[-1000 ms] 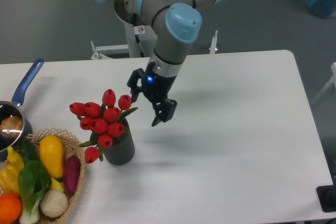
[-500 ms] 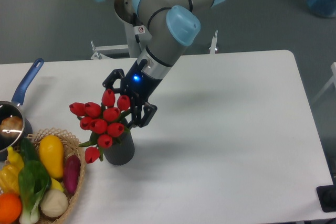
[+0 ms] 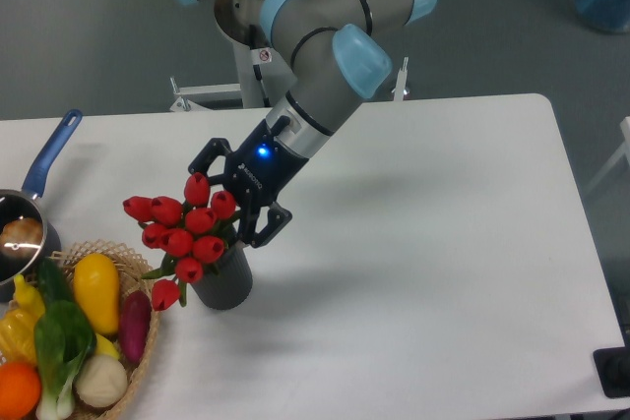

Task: Pick up the flowers from the vase
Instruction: 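Close the gripper around the tulip stems just below the blooms, then lift the gripped tulips straight up out of the black vase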

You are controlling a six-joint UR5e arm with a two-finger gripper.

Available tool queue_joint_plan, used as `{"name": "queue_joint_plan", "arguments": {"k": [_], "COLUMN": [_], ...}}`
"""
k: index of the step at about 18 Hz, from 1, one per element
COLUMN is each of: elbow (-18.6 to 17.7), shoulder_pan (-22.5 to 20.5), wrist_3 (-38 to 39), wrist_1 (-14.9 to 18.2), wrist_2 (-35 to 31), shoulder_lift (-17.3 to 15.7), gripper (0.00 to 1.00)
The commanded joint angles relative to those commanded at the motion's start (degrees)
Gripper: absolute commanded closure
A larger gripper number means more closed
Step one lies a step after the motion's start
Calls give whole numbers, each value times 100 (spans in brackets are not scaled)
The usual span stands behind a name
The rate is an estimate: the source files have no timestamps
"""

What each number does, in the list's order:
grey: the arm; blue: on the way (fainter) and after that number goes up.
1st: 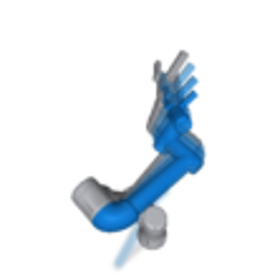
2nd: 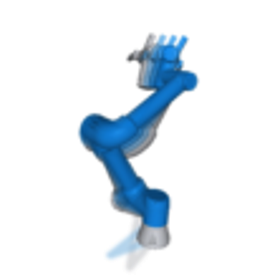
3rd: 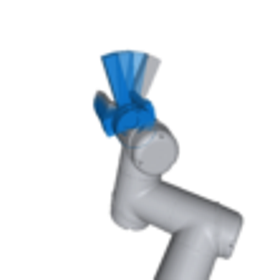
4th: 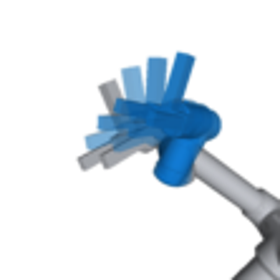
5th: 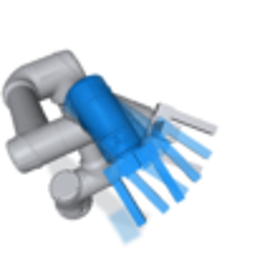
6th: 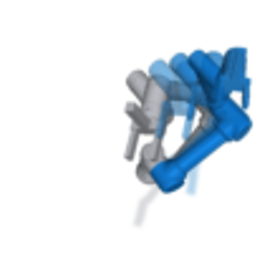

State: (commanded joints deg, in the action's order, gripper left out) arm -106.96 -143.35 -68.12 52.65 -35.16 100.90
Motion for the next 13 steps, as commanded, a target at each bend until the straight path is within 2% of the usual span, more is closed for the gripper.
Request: {"name": "queue_joint_plan", "arguments": {"k": [10, 13], "elbow": [70, 88], "shoulder_pan": [-185, -176], "wrist_3": [0, 26], "wrist_1": [-9, 0], "wrist_2": [211, 491], "shoulder_lift": [-88, -158], "gripper": [96, 96]}}
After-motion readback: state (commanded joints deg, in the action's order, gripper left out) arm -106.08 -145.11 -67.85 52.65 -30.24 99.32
